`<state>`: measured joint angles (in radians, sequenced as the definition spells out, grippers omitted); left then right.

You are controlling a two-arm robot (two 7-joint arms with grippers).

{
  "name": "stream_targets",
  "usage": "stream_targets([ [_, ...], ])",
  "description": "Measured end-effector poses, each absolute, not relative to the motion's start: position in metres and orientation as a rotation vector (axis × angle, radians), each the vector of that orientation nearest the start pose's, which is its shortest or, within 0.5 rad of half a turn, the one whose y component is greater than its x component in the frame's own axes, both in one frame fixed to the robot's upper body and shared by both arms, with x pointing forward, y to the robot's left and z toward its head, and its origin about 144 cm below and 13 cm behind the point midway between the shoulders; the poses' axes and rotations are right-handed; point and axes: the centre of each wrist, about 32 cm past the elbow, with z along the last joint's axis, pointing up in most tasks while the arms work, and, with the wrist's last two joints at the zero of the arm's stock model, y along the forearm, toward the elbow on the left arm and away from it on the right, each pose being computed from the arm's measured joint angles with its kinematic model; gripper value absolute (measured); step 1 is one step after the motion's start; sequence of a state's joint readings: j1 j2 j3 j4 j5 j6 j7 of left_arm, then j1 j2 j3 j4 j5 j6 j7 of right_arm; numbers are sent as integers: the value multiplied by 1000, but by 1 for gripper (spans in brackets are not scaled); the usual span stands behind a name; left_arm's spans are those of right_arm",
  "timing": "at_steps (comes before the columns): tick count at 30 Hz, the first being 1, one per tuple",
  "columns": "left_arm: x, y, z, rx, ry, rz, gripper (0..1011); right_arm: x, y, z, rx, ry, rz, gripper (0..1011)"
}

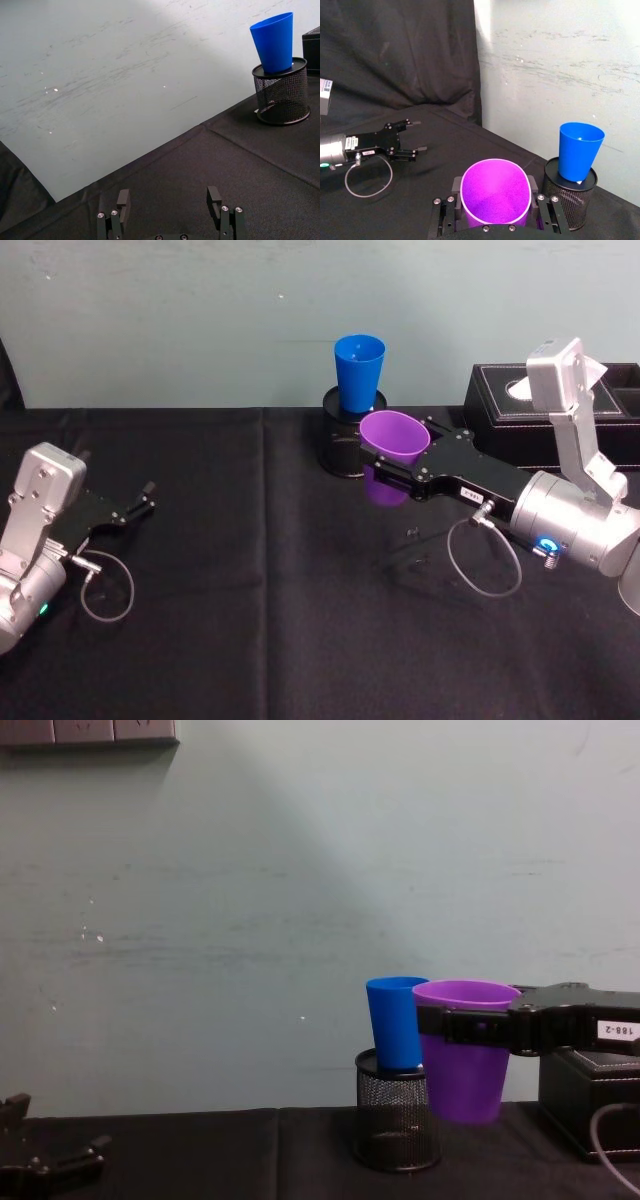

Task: Pick up one cup with a gripper and tap it against the other cup.

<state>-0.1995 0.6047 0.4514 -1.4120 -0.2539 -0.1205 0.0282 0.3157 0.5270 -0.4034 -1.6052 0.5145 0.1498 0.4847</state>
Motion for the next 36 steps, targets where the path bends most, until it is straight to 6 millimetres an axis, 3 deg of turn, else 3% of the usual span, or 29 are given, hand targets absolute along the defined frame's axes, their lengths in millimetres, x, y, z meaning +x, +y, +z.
stream_targets([
  [36, 489, 310, 1140, 304, -285, 1248, 1000, 516, -261, 1235, -82, -41, -730, 731],
])
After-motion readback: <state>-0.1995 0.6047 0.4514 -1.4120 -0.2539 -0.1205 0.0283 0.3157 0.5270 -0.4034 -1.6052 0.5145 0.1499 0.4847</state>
